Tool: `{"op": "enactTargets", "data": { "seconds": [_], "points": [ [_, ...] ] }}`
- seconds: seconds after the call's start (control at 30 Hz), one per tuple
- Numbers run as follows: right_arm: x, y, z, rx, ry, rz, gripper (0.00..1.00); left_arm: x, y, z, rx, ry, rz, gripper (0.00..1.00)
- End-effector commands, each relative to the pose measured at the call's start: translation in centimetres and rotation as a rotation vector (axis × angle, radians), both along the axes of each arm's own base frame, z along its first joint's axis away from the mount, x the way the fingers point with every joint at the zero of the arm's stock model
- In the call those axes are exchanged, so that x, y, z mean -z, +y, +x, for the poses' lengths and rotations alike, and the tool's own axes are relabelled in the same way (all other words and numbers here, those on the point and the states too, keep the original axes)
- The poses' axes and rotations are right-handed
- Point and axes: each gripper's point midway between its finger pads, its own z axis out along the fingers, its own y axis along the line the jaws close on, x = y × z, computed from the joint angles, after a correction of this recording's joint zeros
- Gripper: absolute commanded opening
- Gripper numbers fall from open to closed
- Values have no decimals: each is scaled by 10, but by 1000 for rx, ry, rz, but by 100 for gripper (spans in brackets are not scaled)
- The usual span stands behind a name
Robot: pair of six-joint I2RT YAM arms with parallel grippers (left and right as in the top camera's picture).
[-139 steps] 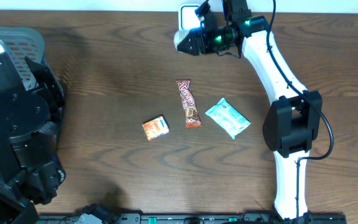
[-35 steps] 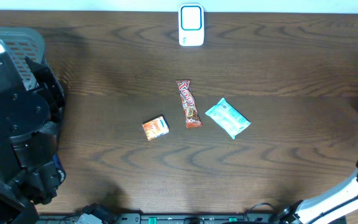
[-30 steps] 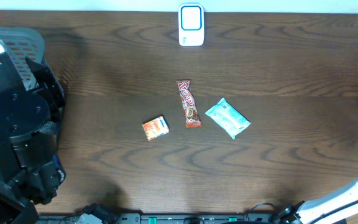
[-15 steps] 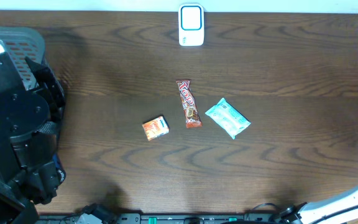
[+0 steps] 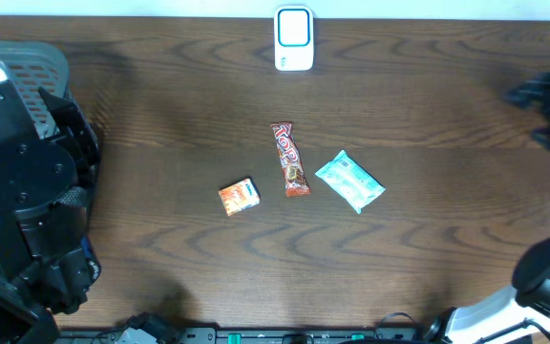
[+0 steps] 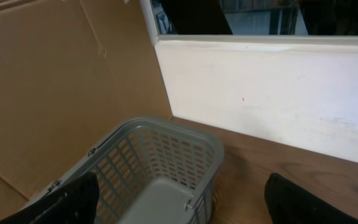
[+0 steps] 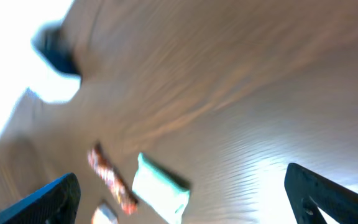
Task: Scan the item barcode
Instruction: 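Reach the open right gripper toward the mint-green tissue pack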
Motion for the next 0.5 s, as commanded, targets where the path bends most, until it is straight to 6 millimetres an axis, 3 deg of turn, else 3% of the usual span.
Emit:
{"op": "enactTargets", "data": {
  "seconds": [0.0,0.1,0.27,0.47],
  "points": [
    [34,76,-6,-221,80,47,99,-1,3,-2,-11,-7,-4,85],
    [73,123,-27,-321,180,97,99,-1,3,-2,-11,-7,-4,85],
    [123,180,-58,-383,256,248,99,-1,3,-2,-11,-7,-4,86],
    [174,204,-86,-341,330,273,99,-1,3,-2,-11,-7,-4,85]
  ]
}}
